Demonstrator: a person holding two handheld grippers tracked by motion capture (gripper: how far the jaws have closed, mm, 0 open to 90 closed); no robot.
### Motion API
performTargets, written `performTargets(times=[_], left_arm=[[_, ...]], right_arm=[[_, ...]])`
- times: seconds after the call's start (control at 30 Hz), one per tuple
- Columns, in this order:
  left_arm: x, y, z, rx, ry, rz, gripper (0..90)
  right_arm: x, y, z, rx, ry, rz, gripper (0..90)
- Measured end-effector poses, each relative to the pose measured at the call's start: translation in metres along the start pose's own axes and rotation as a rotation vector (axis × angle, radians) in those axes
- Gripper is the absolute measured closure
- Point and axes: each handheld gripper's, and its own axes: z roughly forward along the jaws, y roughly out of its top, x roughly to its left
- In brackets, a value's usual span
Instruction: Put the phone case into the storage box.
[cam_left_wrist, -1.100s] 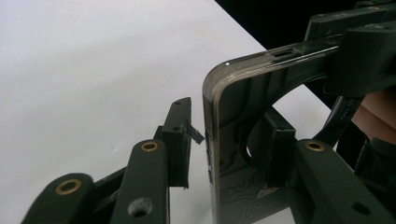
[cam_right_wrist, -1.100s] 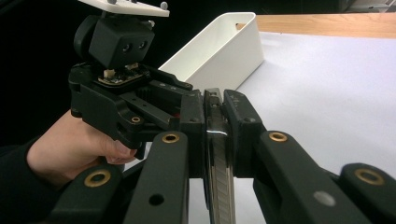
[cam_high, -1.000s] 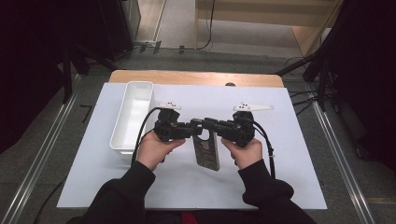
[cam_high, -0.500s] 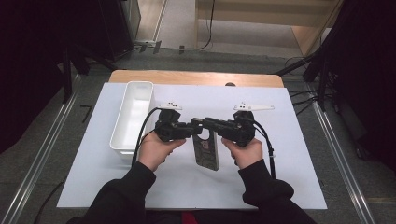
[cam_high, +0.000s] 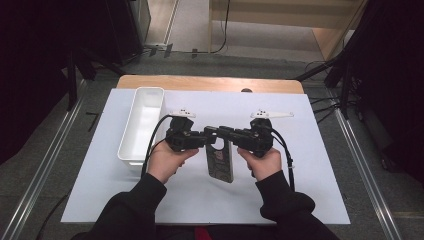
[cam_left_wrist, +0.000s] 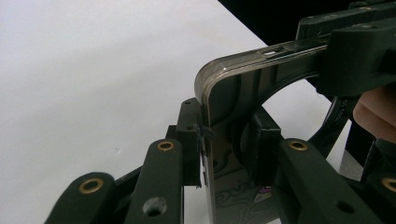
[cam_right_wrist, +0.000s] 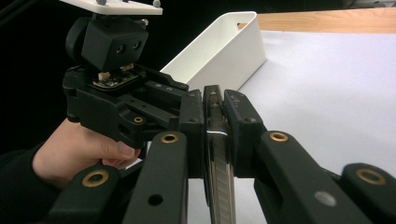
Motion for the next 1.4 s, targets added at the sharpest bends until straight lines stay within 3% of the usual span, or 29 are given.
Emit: performTargets(times=[0.33,0.57,0.77,0.93,1.03,1.4], left_arm=[[-0.001,0.000,0.000,0.001,0.006,0.010,70.8],[-0.001,0.000,0.000,0.009,0.015,0.024,70.8],[-0.001,0.001,-0.001,-0.002,0.020,0.038,70.6],[-0.002,0.001,-0.001,0.001,0.021,0.042,70.6],[-0.002,0.001,-0.001,0.001,0.022,0.044,70.6],[-0.003,0.002,-0.003,0.003,0.026,0.057,70.6]], right_arm=[[0.000,0.001,0.000,0.014,-0.002,-0.006,74.6],[0.001,0.002,0.000,-0.003,0.018,-0.050,43.9],[-0.001,0.002,0.002,0.009,0.042,-0.075,27.0],[0.001,0.004,0.002,0.040,0.008,-0.102,24.8],[0.002,0.004,0.000,0.064,0.029,-0.112,20.7],[0.004,0.004,-0.010,0.143,0.029,-0.189,16.3]])
